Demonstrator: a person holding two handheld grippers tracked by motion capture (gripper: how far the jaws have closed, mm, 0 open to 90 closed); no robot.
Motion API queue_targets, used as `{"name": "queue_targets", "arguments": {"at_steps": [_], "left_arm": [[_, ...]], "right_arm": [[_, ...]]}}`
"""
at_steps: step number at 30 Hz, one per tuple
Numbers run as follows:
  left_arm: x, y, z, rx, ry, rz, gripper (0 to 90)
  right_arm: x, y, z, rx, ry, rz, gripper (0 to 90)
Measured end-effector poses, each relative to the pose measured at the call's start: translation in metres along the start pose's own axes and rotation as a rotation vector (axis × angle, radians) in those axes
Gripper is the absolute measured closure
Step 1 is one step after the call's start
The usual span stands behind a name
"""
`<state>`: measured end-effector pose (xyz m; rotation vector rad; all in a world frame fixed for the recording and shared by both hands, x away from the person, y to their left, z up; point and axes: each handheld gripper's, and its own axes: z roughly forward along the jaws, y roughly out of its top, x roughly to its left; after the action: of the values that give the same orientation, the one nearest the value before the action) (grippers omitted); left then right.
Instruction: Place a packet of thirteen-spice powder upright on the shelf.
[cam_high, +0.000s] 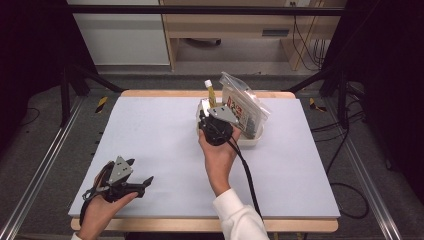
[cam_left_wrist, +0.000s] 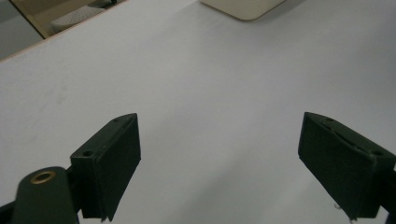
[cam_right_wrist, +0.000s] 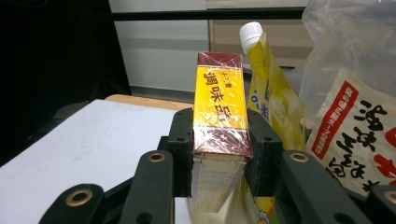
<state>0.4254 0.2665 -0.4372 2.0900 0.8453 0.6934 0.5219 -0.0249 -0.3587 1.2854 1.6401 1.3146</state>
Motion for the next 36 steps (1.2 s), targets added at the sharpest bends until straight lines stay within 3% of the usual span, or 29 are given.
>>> {"name": "queue_targets", "arguments": {"at_steps": [36], "left_arm": [[-0.005, 0.002, 0.003, 0.01, -0.013, 0.019, 13.4]], "right_arm": [[0.006, -0.019, 0.017, 0.003, -0.069, 0.003, 67.9]]}}
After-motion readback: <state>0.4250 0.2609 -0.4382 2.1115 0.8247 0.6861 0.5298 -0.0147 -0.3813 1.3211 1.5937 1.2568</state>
